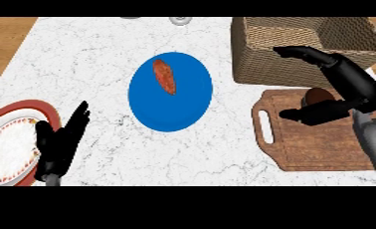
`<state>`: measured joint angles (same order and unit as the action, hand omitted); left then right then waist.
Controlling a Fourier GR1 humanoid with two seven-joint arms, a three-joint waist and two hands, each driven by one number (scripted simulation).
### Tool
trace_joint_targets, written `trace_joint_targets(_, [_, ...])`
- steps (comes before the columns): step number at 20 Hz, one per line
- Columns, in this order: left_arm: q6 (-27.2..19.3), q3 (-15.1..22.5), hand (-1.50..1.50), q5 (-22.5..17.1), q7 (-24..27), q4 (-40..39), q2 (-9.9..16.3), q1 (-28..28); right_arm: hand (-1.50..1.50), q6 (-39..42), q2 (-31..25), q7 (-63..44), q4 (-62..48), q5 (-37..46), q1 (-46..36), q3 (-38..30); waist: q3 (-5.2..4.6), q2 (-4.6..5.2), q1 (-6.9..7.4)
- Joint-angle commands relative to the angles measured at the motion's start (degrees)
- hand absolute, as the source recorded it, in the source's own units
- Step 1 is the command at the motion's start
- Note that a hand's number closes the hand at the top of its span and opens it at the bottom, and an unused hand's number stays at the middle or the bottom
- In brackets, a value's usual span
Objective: Pick the cupcake from the cutting board and place it in the basket
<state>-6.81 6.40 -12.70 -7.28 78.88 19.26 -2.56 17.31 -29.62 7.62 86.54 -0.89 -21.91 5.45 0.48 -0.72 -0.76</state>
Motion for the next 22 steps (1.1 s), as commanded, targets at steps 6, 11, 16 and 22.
trace_joint_targets(6, [0.6, 1.6, 0.00, 0.0, -3.9, -2.5, -0.8, -3.5, -1.50, 8.6, -23.2, -9.0, 3.2, 8.9, -7.3, -5.8, -0.63, 0.51, -0.20])
trace_joint_targets(11, [0.8, 1.4, 0.00, 0.1, -4.5, -0.3, -0.3, -3.9, -1.50, 23.8, -33.9, -12.7, 0.0, 2.9, -14.7, -8.4, -0.67, 0.59, 1.22])
trace_joint_targets(16, [1.5, -0.3, 0.00, -0.6, -5.9, 0.4, 1.5, -4.0, -1.50, 37.3, -42.4, -9.1, -2.1, 1.5, -13.2, -7.1, -0.59, 0.66, 1.03])
trace_joint_targets(22, [-0.4, 3.2, 0.00, 2.6, -4.8, -1.5, -3.1, -3.3, -1.50, 38.6, -42.3, -3.5, -4.7, 8.6, -12.8, -5.3, -0.48, 0.99, 1.27])
